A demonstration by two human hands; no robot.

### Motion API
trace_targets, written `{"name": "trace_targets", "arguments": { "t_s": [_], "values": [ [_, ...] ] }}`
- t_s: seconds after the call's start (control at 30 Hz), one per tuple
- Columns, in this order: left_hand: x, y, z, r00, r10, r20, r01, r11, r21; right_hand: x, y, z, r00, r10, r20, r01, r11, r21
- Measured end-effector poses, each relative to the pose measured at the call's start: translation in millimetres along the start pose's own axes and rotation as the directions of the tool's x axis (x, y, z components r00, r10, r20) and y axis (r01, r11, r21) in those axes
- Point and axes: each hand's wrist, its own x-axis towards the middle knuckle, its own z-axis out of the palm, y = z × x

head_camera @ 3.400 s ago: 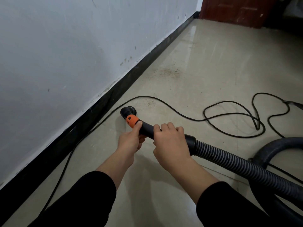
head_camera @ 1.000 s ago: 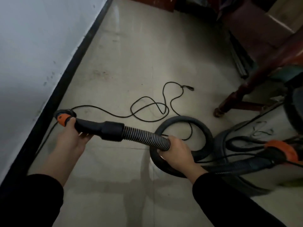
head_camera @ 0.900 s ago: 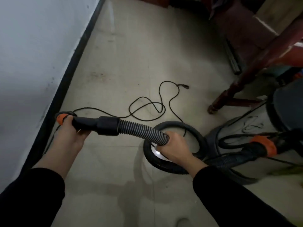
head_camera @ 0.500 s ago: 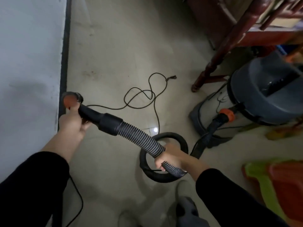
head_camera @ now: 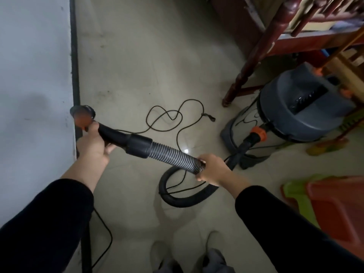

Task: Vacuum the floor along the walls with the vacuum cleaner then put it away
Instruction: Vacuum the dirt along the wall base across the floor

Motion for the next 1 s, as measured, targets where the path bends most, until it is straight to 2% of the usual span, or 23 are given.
{"name": "trace_targets", "arguments": {
  "t_s": [0.13, 0.33, 0.53, 0.63, 0.7, 0.77, 0.83, 0.93, 1.0],
  "values": [
    [-14.7, -13.0, 29.4, 0.996, 0.087, -0.011, -0.086, 0.996, 0.019, 15.3, 12.3, -19.9, 0.993, 0.060, -0.097, -0.050, 0.994, 0.097],
    [-35.8, -43.0, 117.5, 0.975, 0.198, 0.096, -0.199, 0.980, -0.003, 43.0, 41.4, -84.2, 0.971, 0.072, -0.229, -0.040, 0.989, 0.140],
    [-45.6, -79.8, 215.9, 0.910, 0.351, 0.219, -0.382, 0.917, 0.118, 64.1, 101.6, -204.1, 0.873, 0.067, -0.483, -0.056, 0.998, 0.037],
    [-50.5, -97.0, 258.5, 0.875, 0.403, 0.268, -0.453, 0.877, 0.161, 74.9, 140.1, -260.9, 0.812, 0.102, -0.575, -0.113, 0.993, 0.016],
    [-53.4, -108.8, 279.6, 0.867, 0.398, 0.301, -0.464, 0.865, 0.192, 83.1, 169.5, -288.7, 0.786, 0.087, -0.612, -0.177, 0.980, -0.088],
    [-54.7, -117.7, 295.7, 0.853, 0.408, 0.325, -0.488, 0.844, 0.222, 89.7, 194.6, -306.6, 0.821, 0.068, -0.567, -0.277, 0.916, -0.291],
    [-54.4, -125.0, 308.0, 0.845, 0.409, 0.344, -0.502, 0.827, 0.252, 94.5, 214.5, -317.1, 0.905, 0.066, -0.421, -0.302, 0.795, -0.525],
    [-51.3, -131.9, 319.1, 0.841, 0.418, 0.345, -0.519, 0.804, 0.290, 103.7, 235.0, -321.5, 0.980, 0.028, -0.199, -0.182, 0.535, -0.825],
    [-49.1, -136.0, 320.9, 0.841, 0.418, 0.343, -0.520, 0.798, 0.305, 111.0, 241.2, -320.3, 0.991, 0.021, -0.129, -0.126, 0.408, -0.904]
  ]
}}
